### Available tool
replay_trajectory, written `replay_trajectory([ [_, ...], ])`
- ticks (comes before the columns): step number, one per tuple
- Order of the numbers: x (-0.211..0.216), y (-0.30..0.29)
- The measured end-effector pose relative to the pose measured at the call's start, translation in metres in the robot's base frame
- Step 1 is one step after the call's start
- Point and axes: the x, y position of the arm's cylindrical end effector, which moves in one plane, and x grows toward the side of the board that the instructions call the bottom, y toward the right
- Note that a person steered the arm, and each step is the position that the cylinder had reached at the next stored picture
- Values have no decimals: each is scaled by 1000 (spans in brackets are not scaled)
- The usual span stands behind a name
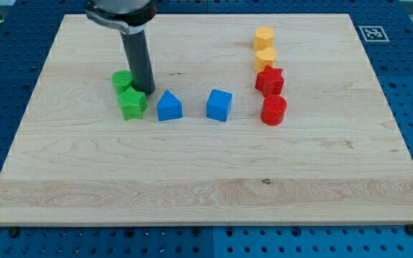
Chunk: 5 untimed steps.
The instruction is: Move green circle to the left side of the green star
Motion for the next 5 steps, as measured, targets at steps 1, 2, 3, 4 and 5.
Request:
replay_trajectory([
  [1, -31, 0],
  [2, -41, -16],
  [3, -29, -20],
  [4, -20, -24],
  [5, -20, -24],
])
